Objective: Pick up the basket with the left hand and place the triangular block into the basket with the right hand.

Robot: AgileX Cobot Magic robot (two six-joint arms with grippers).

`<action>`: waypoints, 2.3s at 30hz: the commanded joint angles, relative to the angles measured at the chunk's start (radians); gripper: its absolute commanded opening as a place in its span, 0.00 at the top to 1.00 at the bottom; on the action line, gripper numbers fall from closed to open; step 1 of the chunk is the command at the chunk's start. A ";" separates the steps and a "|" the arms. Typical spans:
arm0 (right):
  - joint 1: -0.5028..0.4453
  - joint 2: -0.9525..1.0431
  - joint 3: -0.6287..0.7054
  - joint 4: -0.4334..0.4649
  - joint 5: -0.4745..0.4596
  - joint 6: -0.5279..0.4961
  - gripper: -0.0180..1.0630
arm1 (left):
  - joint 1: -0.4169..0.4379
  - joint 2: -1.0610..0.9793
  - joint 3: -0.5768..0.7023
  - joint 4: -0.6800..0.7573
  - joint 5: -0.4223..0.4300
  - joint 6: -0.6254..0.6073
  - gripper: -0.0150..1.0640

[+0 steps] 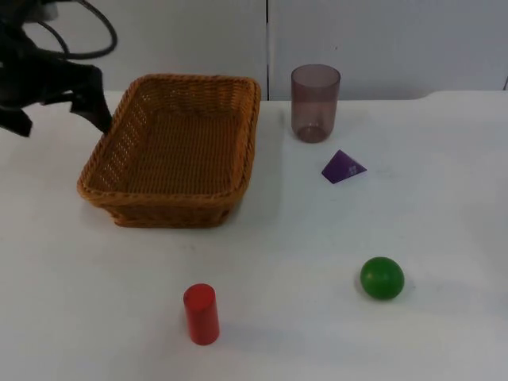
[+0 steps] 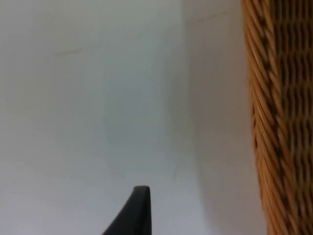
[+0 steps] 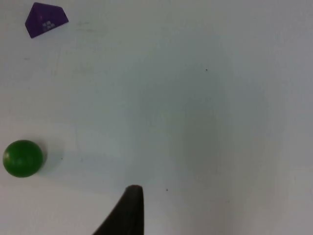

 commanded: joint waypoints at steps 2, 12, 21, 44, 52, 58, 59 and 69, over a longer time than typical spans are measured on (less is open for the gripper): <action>-0.005 0.000 -0.004 0.000 -0.008 -0.004 0.01 | -0.018 0.101 -0.103 -0.027 0.037 0.008 0.01; -0.005 0.000 -0.004 -0.002 -0.013 -0.004 0.01 | -0.063 0.281 -0.263 -0.025 0.046 0.008 0.02; -0.005 0.000 -0.004 -0.002 -0.013 -0.004 0.01 | -0.063 0.329 -0.280 -0.036 0.061 0.008 0.58; -0.005 0.000 -0.004 -0.002 -0.008 -0.004 0.01 | 0.037 -0.242 0.067 -0.088 0.281 -0.067 0.99; -0.005 0.000 -0.004 -0.002 0.012 -0.004 0.01 | 0.125 -0.440 0.351 -0.240 0.231 0.057 0.99; -0.005 0.000 -0.004 0.003 0.015 -0.004 0.01 | 0.196 -0.460 0.472 -0.333 0.229 0.173 0.99; -0.005 0.000 -0.004 0.003 0.015 -0.004 0.01 | 0.216 -0.460 0.499 -0.373 0.223 0.221 0.99; -0.005 0.000 -0.004 0.003 0.015 -0.004 0.01 | 0.245 -0.460 0.531 -0.417 0.168 0.277 0.99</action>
